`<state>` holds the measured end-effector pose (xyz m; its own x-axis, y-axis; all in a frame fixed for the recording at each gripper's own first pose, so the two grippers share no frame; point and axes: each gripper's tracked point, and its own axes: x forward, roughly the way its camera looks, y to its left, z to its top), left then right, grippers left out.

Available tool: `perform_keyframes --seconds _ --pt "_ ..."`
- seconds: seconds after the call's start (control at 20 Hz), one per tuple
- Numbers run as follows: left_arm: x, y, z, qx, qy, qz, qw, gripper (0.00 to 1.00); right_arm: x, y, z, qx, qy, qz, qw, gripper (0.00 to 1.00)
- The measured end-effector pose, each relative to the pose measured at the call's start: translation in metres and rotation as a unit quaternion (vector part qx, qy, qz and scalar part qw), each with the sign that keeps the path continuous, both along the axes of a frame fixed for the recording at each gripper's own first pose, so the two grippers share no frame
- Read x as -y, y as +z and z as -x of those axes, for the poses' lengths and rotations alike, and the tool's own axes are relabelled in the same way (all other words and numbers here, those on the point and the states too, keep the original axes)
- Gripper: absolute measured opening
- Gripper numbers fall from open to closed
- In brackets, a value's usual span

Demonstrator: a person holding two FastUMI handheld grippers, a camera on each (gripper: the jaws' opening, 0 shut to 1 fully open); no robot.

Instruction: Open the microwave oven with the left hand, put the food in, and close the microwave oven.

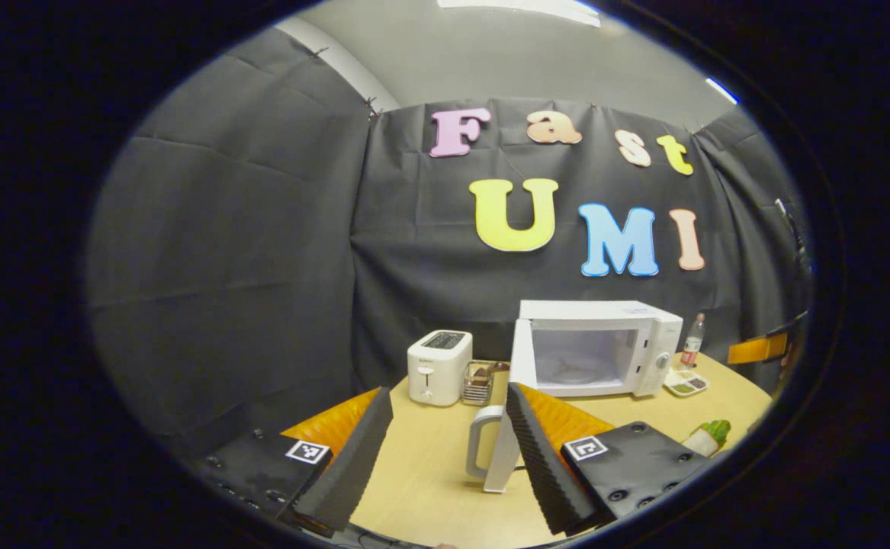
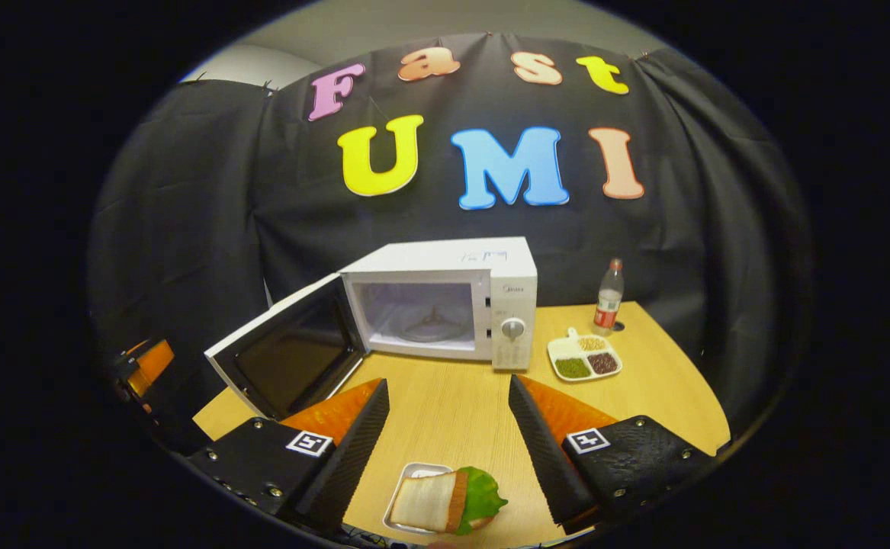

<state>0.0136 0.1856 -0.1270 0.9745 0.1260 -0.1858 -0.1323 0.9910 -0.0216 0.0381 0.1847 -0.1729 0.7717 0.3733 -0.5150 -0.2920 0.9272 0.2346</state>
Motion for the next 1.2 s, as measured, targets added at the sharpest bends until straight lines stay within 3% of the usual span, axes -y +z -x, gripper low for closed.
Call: perform_keyframes --seconds 0.25,0.3,0.45,0.65,0.85,0.9,0.95,1.0,1.05,1.2 --pt "0.008 0.006 0.017 0.003 0.013 -0.008 1.0 0.98 0.007 -0.058 0.023 -0.095 0.029 0.015 0.995 0.96" --pt "0.007 0.004 0.02 0.001 0.018 -0.009 1.0 0.96 0.008 -0.066 0.026 -0.109 0.036 0.016 0.993 0.92" --pt "0.012 0.006 0.026 -0.001 0.025 -0.012 1.0 0.98 0.007 -0.086 0.037 -0.148 0.052 0.01 0.988 0.95" --pt "0.017 0.014 0.034 0.008 0.036 -0.01 0.999 0.98 0.007 -0.116 0.054 -0.209 0.064 0.005 0.976 0.96" --pt "0.023 0.016 0.038 0.01 0.045 -0.011 0.999 0.98 -0.004 -0.138 0.077 -0.288 0.084 -0.035 0.953 0.96" --pt "0.025 0.012 0.04 0.006 0.049 -0.009 0.999 0.96 -0.004 -0.138 0.084 -0.302 0.086 -0.049 0.948 0.93" --pt "0.025 0.01 0.041 0.005 0.055 -0.007 0.998 0.98 -0.008 -0.14 0.089 -0.313 0.089 -0.061 0.944 0.76" --pt "0.026 0.01 0.045 0.004 0.06 -0.004 0.998 0.98 -0.01 -0.141 0.09 -0.322 0.089 -0.072 0.94 0.83" --pt "0.029 0.01 0.048 0.003 0.063 0.001 0.998 0.98 -0.01 -0.133 0.092 -0.334 0.081 -0.098 0.934 0.75" --pt "0.036 0.006 0.054 0.001 0.075 0.005 0.997 0.98 -0.016 -0.132 0.091 -0.354 0.07 -0.15 0.92 0.41"
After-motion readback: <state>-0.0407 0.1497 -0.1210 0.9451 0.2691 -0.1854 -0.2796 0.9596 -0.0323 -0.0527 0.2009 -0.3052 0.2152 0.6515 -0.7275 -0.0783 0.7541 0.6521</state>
